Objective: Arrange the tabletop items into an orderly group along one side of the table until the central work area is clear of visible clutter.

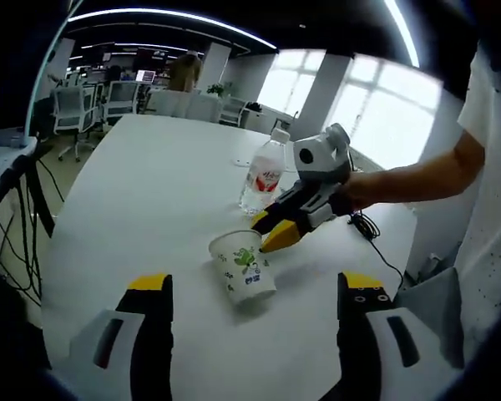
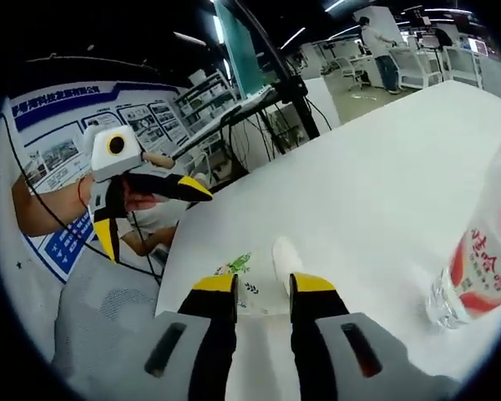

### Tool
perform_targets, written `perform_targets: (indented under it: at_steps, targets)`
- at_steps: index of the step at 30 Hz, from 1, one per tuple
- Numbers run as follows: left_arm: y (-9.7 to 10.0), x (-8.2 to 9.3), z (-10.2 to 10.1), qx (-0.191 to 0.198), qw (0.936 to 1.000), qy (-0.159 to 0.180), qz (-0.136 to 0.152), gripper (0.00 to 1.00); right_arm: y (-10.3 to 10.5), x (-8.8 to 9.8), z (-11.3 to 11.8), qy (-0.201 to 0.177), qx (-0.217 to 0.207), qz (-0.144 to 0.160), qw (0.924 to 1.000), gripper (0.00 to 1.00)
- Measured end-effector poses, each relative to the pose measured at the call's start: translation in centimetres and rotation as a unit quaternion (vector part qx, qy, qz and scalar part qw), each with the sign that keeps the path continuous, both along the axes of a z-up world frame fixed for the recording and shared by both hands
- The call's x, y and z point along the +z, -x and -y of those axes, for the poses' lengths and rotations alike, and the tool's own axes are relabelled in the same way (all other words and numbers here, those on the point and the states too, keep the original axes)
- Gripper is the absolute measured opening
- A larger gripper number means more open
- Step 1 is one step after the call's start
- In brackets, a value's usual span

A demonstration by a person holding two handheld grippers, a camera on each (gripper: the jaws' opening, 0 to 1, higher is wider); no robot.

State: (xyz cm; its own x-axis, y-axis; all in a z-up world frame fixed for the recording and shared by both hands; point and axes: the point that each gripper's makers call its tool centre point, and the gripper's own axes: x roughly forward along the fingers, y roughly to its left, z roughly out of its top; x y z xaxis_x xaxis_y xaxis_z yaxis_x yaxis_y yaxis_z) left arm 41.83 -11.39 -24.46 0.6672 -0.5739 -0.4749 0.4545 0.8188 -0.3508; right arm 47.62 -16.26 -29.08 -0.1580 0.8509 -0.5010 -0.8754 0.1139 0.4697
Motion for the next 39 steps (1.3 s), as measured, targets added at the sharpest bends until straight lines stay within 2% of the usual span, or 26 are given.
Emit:
perform_targets:
  at_steps: [4, 8, 16, 26, 32, 39]
  targets:
    - [0.0, -0.1, 0.1, -0.001, 1.0000, -0.001, -0.001, 0.82, 0.2, 0.0, 0.3, 0.002, 0.004, -0.004, 1.0000, 0.15]
    - [0.0, -0.1, 0.1, 0.001, 1.0000, 0.000, -0.001, 0.82, 1.0, 0.3, 0.5, -0.002, 0.014, -0.024, 0.9996, 0.08]
    - [0.2, -0.1, 0.1, -0.001, 1.0000, -0.001, -0.001, 0.81, 2.3, 0.7, 0.6, -0.005, 0.031, -0.057, 0.9979, 0.04]
    - [0.1, 0.2, 0.6, -0.007, 1.0000, -0.001, 0.003, 0.81, 4.3, 2.1, 1.2, -0.016, 0.062, -0.078, 0.9949, 0.00]
    - [0.0, 0.4, 0.9, -0.013, 0.9999, -0.004, 0.006, 0.81, 4.2, 2.5, 2.0, -0.007, 0.066, -0.059, 0.9960, 0.00]
    - [-0.6, 1.1, 1.7, -0.023, 0.9996, -0.002, 0.015, 0.81, 3.9, 4.2, 4.1, -0.005, 0.063, -0.039, 0.9973, 0.00]
